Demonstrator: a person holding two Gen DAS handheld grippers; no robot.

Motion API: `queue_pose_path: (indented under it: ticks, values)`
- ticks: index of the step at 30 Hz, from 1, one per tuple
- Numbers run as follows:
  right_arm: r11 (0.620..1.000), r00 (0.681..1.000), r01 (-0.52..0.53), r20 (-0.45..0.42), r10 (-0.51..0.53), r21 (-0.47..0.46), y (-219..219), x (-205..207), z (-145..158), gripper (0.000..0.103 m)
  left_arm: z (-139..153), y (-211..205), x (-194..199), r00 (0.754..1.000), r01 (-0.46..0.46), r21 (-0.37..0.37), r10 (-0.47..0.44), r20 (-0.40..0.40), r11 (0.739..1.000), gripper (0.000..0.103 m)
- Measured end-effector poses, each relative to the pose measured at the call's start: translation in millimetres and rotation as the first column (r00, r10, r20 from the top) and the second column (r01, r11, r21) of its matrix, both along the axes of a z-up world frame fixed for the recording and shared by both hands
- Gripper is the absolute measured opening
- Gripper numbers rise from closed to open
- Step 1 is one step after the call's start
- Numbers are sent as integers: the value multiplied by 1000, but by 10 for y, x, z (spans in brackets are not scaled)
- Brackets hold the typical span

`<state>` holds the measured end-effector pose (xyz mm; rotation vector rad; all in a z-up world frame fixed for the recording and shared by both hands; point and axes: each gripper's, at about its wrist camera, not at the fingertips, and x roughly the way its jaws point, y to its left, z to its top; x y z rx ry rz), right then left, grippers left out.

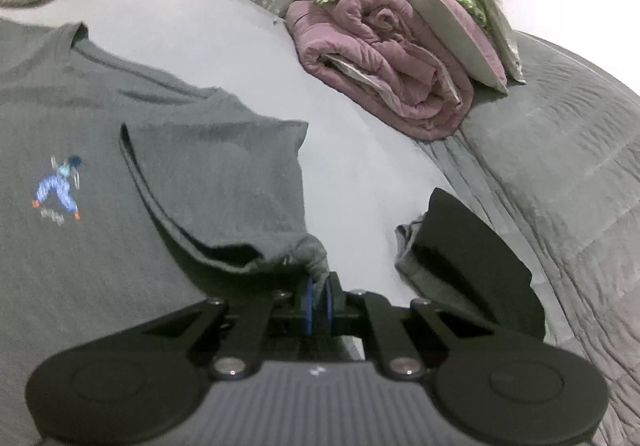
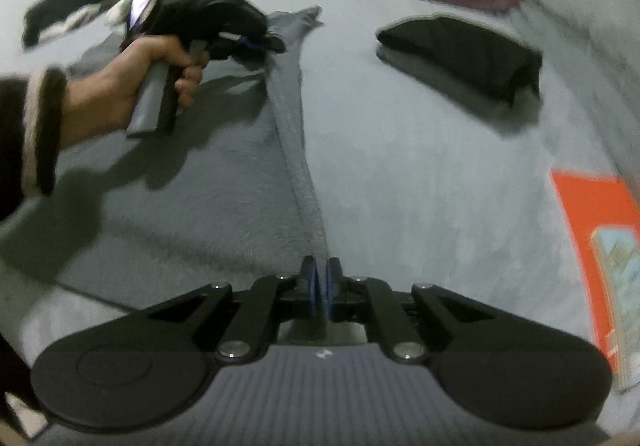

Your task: Fold clothes

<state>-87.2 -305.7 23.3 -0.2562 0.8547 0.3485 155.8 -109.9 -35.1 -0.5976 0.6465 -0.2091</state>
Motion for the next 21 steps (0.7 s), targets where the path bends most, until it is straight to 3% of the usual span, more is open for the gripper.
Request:
queue_pose_path:
  ticks: [6,11,16,18,20,21]
  values:
    - [985,991,-102,67,112,-140,275,-239,193,4,160,92,-10,999,34,41,-35,20,999,6]
    - [964,974,-201,67,215,-173,485,-367,301,4,221,171,1,998,61,65,-62,24,996,6]
    - [949,955,-277,67,289,-148,639,-396,336,3,224,230,14,998,63,70,-64,11,996,6]
    - [954,957,-258,98,274,-149,585,-406,320,17,209,234,9,998,65,76,-65,2,995,6]
    - [963,961,-226,126,245,-147,476,-394,289,46,195,239,5,998,64,74,-64,0,995,6]
    - [969,964,-211,135,228,-130,400,-386,272,48,188,242,2,998,63,73,-63,-2,995,6]
